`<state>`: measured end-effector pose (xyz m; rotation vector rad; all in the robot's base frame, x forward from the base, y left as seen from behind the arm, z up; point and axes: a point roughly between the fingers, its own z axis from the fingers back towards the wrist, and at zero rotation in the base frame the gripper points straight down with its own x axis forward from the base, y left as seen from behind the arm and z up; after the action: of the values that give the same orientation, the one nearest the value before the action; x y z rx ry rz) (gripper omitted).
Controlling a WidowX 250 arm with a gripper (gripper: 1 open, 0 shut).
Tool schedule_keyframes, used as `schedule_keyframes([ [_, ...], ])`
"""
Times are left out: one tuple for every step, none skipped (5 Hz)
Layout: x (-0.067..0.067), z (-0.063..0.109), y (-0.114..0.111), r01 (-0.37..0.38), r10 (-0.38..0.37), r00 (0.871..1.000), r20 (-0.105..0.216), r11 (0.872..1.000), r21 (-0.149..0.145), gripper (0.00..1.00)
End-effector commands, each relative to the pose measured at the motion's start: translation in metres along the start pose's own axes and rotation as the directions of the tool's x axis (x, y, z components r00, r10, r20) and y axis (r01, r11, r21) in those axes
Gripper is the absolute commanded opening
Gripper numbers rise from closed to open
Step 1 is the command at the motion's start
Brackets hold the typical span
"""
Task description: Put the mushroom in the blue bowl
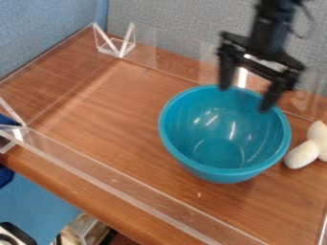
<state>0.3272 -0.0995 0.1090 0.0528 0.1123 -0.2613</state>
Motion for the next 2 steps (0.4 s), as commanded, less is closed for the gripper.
schedule_keyframes([
  [0.021, 0.018, -0.029, 0.067, -0.069, 0.996, 0.063, 0.997, 0.029, 1.00],
  [0.039, 0.011, -0.052, 0.104, -0.107, 0.992, 0.062, 0.994, 0.042, 1.00],
])
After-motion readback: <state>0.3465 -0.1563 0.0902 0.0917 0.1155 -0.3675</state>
